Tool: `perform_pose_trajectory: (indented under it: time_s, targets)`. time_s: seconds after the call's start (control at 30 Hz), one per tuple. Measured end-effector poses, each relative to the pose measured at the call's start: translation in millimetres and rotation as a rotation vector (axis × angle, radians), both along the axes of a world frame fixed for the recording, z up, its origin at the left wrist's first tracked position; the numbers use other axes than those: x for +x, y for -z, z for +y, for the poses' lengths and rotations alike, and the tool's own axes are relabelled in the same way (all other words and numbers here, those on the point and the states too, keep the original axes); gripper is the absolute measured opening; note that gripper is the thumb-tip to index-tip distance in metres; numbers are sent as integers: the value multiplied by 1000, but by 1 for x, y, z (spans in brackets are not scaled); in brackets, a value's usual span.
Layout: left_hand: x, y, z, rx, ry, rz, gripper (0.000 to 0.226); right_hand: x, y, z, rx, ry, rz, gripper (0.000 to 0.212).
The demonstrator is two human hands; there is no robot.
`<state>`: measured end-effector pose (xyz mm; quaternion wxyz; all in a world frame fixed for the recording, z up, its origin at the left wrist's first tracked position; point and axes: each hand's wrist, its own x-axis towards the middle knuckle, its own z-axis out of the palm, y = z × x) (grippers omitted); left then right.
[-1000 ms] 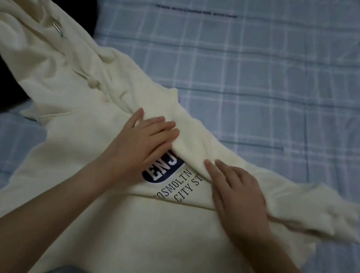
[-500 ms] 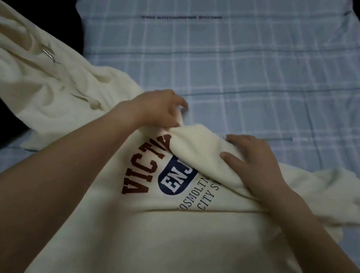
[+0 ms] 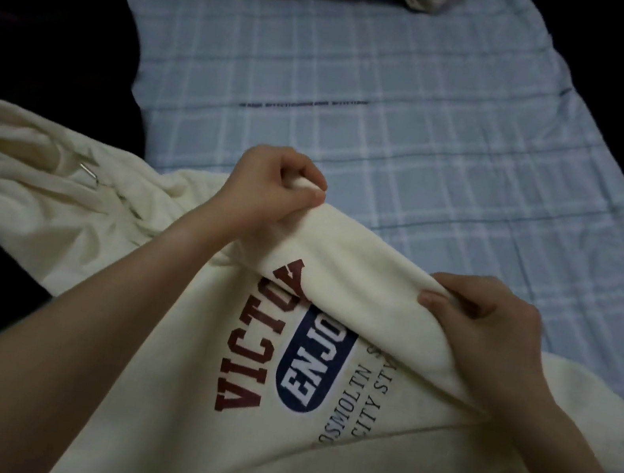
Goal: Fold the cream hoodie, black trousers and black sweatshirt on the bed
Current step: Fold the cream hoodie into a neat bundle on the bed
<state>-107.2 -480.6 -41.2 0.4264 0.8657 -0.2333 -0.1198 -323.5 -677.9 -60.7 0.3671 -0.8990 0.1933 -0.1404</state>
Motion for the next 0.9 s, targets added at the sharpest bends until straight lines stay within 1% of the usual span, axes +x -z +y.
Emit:
perform_pose_trajectory:
  time_s: [0.1,0.2,0.27,0.3,0.37,0.4,0.43,0.47,0.5,0.53,0.57,0.6,0.67,0.73,0.77,0.8,0.83,0.9]
  targets:
    - [19,-19,-22,-127,-57,27,10,26,-19,-20,-31,49,-84,33]
    - [44,-33,-45,-282,-213,9,10,55,-31,-45,-163,78,-164,24]
    - [64,-42,-56,-367,-314,-96,11,66,-30,-57,-259,51,-211,14]
    - [72,-46,-59,-400,-331,-162,10,69,-26,-59,-326,28,-244,11]
    - [82,-43,-67,-465,-318,-246,11,69,-14,-61,-455,-27,-286,14]
    - [84,-35,-70,-447,-292,-256,12,67,-5,-62,-473,-87,-236,17]
    - [85,-23,-72,-371,-249,-240,16,66,3,-62,-435,-162,-126,20]
    - [85,-8,-73,-237,-182,-190,20,65,10,-62,-331,-225,44,21]
    - [85,10,-73,-69,-100,-109,24,66,17,-62,-184,-257,208,20]
    - [83,27,-70,91,-24,-18,26,68,25,-65,-49,-256,291,17]
    - [82,41,-67,201,27,53,27,74,33,-69,11,-223,285,15]
    - [82,53,-63,237,39,80,28,82,42,-73,5,-179,233,15]
    - [86,67,-58,191,-31,39,40,109,54,-77,-12,-112,139,19]
    - [93,72,-59,199,-100,41,55,142,60,-74,89,-76,110,24]
    - [95,73,-61,259,-112,60,54,159,62,-70,180,-59,121,26]
    - [96,73,-64,314,-109,81,48,172,64,-66,281,-53,151,29]
    - [96,72,-66,307,-104,97,43,182,63,-60,380,-62,184,32]
    - [88,63,-61,134,-94,114,30,190,56,-49,539,-93,179,30]
